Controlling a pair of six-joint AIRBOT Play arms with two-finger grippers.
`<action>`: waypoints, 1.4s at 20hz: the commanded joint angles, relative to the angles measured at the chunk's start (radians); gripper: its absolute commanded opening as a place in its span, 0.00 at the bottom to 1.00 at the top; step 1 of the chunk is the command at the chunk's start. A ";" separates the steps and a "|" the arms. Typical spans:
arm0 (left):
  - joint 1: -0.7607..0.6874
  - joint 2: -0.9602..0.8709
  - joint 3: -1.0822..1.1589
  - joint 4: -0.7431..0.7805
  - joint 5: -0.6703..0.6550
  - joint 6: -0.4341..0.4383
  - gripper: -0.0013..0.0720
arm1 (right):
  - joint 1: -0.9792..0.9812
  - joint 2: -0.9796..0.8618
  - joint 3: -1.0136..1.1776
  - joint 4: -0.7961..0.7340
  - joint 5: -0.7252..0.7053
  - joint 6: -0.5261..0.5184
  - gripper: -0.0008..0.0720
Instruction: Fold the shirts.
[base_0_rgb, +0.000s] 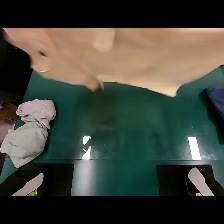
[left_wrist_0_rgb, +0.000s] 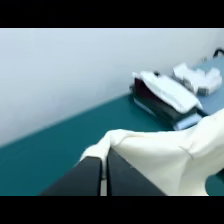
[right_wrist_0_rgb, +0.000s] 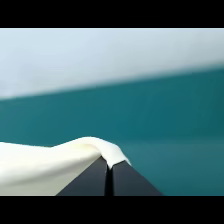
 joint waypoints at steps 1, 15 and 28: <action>0.001 0.056 0.172 0.028 0.095 -0.002 0.05 | 0.000 0.024 0.280 0.026 -0.062 0.011 0.03; 0.001 0.153 -0.208 0.170 -0.097 -0.240 0.05 | 0.000 -0.039 0.300 -0.363 0.420 0.219 0.03; 0.001 -0.533 -0.458 0.097 0.142 -0.050 0.05 | 0.401 -0.697 0.043 -0.702 0.177 0.286 0.03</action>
